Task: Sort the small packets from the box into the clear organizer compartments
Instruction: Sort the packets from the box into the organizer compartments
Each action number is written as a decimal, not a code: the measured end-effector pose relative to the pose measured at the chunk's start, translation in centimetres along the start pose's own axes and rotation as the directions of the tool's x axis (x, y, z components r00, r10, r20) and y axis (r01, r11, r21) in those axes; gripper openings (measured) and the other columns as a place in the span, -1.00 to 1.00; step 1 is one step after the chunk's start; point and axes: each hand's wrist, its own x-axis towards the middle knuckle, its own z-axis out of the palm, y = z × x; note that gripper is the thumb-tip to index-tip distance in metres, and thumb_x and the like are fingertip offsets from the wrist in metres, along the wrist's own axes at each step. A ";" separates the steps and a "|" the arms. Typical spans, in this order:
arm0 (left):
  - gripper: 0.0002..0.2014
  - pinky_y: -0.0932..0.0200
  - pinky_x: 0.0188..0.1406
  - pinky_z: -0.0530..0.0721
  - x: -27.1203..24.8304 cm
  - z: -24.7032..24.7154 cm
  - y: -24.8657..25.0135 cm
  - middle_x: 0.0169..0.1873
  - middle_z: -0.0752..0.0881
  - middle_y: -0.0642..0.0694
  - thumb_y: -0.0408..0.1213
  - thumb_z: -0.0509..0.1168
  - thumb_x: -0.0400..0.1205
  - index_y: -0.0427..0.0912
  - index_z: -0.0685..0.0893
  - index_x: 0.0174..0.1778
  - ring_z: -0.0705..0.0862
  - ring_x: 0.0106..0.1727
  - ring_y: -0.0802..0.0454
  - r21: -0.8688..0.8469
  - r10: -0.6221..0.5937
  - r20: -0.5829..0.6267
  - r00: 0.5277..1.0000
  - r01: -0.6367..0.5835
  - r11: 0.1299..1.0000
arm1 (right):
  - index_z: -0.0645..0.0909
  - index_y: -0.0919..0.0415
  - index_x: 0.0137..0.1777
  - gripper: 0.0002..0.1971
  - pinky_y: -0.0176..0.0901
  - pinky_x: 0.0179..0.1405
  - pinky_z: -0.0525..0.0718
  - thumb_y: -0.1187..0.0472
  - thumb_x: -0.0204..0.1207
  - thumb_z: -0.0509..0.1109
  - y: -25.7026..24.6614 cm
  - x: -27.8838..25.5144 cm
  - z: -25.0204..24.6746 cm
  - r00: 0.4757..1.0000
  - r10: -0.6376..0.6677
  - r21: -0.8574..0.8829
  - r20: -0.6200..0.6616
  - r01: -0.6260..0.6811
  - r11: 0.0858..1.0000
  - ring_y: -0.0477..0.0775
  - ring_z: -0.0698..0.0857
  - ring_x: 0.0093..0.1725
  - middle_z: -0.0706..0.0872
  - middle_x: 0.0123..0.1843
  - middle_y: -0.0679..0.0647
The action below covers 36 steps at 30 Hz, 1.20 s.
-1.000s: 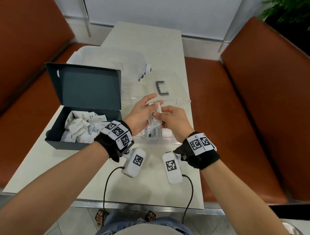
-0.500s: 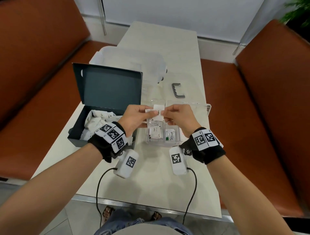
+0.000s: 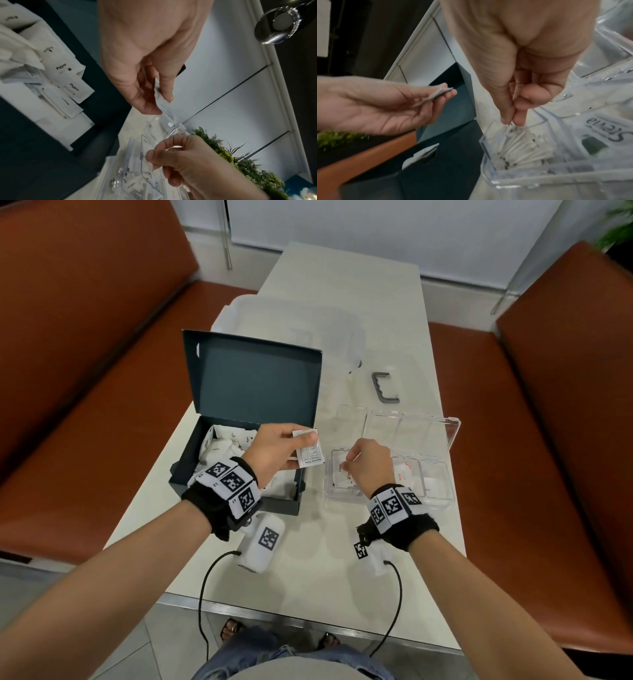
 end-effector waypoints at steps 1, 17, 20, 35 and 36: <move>-0.84 0.26 -0.31 0.73 0.0 0.0 0.1 -0.20 0.78 -0.12 -0.25 0.40 0.63 -0.26 0.76 0.04 0.77 -0.24 0.09 -0.008 -0.012 0.009 1.000 0.012 1.000 | 0.55 0.17 -0.18 -0.87 -0.17 -0.23 0.56 0.28 0.46 0.48 0.0 0.0 0.2 1.000 -0.009 -0.043 0.003 0.009 0.999 0.16 0.69 -0.15 0.73 -0.09 0.19; -0.72 0.50 -0.24 0.48 0.4 5.7 3.2 -0.03 0.69 0.04 -0.13 0.11 0.79 -0.19 0.68 0.12 0.60 -0.10 0.25 0.162 0.095 0.132 0.987 -0.116 0.980 | 0.70 0.11 -0.08 -0.86 -0.29 -0.47 0.60 0.17 0.62 0.30 0.6 -2.5 -8.6 0.997 -0.057 0.475 -0.044 0.071 0.877 -0.06 0.72 -0.40 0.80 -0.30 0.09; -0.75 0.19 0.14 0.48 0.0 8.2 3.5 -0.13 0.66 0.11 -0.10 0.06 0.80 -0.06 0.62 -0.01 0.58 0.02 0.16 0.089 0.056 0.268 0.962 -0.083 0.993 | 0.67 0.13 0.07 -0.79 -0.20 -0.37 0.68 0.07 0.69 0.24 0.5 -3.7 -8.9 0.999 -0.023 0.586 0.031 0.000 0.811 0.02 0.79 -0.27 0.80 -0.17 0.11; -0.51 0.09 -0.06 0.71 0.7 10.8 2.6 -0.14 0.76 -0.02 0.29 0.12 0.63 0.06 0.71 0.22 0.73 -0.15 0.06 -0.085 -0.123 0.427 0.896 0.176 0.981 | 0.66 0.30 0.02 -0.90 -0.30 -0.37 0.70 0.44 0.57 0.37 2.9 -5.7 -10.3 0.998 0.041 0.768 0.043 -0.059 0.638 0.01 0.67 -0.33 0.72 -0.18 0.23; -0.52 0.11 -0.07 0.71 0.8 10.8 2.5 -0.16 0.78 -0.02 0.28 0.19 0.59 0.02 0.72 0.18 0.74 -0.16 0.06 -0.064 -0.126 0.403 0.906 0.166 0.984 | 0.65 0.26 -0.02 -0.88 -0.31 -0.37 0.70 0.46 0.57 0.36 3.1 -5.7 -10.3 0.998 0.044 0.756 0.036 -0.056 0.652 0.01 0.68 -0.33 0.72 -0.19 0.21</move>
